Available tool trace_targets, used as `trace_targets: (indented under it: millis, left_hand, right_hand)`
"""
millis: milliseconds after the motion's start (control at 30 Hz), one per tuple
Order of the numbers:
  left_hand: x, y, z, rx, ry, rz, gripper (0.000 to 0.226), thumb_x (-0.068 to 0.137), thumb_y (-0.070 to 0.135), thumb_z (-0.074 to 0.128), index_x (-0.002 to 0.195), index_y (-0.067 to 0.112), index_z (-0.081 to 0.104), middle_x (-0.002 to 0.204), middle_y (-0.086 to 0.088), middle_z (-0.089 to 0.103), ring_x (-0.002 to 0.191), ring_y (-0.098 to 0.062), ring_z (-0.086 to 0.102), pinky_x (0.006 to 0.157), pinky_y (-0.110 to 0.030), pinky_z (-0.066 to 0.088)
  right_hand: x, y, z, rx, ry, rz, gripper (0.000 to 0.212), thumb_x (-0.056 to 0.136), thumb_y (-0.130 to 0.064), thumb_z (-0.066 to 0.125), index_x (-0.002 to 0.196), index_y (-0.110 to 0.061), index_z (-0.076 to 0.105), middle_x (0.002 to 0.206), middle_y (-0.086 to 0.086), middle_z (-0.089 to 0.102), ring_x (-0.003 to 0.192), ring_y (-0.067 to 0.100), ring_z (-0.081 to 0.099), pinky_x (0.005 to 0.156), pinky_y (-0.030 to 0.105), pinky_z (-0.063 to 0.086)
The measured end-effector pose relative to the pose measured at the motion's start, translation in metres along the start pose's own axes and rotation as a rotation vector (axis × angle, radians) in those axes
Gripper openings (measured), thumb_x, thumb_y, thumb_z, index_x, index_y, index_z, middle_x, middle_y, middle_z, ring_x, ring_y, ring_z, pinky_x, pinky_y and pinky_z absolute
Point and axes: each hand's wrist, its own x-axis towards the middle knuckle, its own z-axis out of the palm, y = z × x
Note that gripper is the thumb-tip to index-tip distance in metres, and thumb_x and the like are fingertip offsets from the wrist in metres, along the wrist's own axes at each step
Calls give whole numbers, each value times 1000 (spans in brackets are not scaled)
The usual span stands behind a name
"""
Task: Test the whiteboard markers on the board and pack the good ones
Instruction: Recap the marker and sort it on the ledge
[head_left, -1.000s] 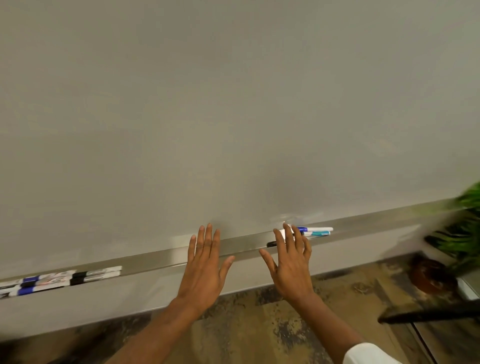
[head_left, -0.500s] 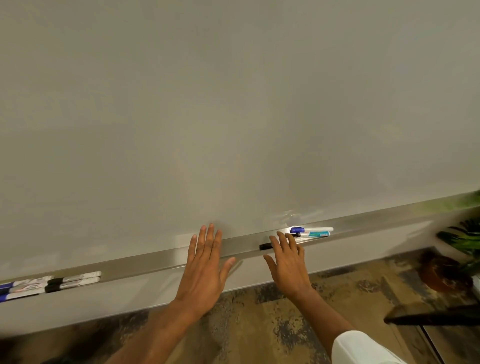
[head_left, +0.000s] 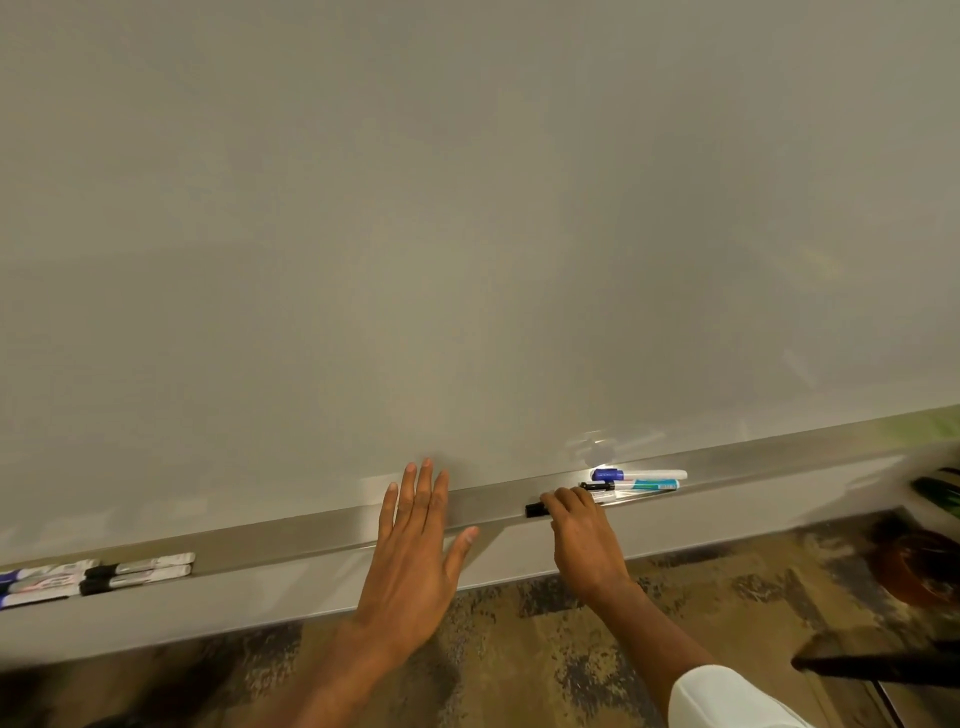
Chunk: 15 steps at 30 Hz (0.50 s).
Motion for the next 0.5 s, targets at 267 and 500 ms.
trace_targets:
  millis: [267,500]
  left_hand:
    - [0,-2,1,-68,28,-43,70,105,61,17,162,22,2,170,5,-10,155,-9,-17,125,-33,-11]
    - [3,3,-18,-305,84,-14,58,106,53,28,160,31,22,168,17,11,156,-2,1,126,-22,0]
  right_hand:
    - [15,-1,6,34,96,-81,30,89,-12,71,117,-21,68,113,-1,65,104,16,57,89,26,53]
    - [15,-32,-13,248,290,-165,29,89,-12,72,118,-17,69,111,1,67,103,18,60,86,30,56]
